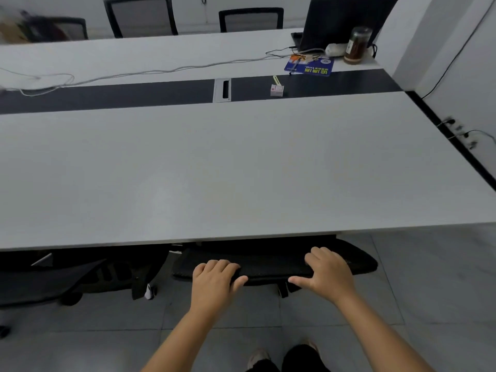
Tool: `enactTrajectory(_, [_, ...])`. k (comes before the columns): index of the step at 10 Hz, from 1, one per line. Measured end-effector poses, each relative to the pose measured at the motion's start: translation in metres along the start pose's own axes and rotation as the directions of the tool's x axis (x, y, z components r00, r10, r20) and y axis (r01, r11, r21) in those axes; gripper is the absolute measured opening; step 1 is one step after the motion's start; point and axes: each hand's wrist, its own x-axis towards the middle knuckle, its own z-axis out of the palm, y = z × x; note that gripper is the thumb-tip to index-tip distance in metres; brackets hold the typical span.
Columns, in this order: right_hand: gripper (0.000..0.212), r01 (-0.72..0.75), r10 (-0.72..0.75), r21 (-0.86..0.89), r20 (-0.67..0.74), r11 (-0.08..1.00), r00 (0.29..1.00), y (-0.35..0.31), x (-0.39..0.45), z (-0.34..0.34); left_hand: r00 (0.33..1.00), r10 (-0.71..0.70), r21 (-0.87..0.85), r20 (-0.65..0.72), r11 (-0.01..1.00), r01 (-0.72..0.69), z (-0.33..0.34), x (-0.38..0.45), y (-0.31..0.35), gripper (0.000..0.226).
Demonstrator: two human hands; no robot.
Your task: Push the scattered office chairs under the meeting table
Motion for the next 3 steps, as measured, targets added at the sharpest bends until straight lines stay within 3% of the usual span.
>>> enactTrajectory(1, [0.076,-0.017,0.017,0.022,-0.009,1.000,1.000,-0.003,-0.002,-0.003,1.000,-0.003,0.011,-0.010,1.000,0.003,0.001,-0.005,0.004,0.061])
enactTrajectory(3, [0.082,-0.097,0.079,0.071,0.223,0.993,0.972,-0.011,-0.003,-0.015,0.991,0.016,-0.033,-0.129,0.999,-0.020,0.004,-0.009,0.014,0.042])
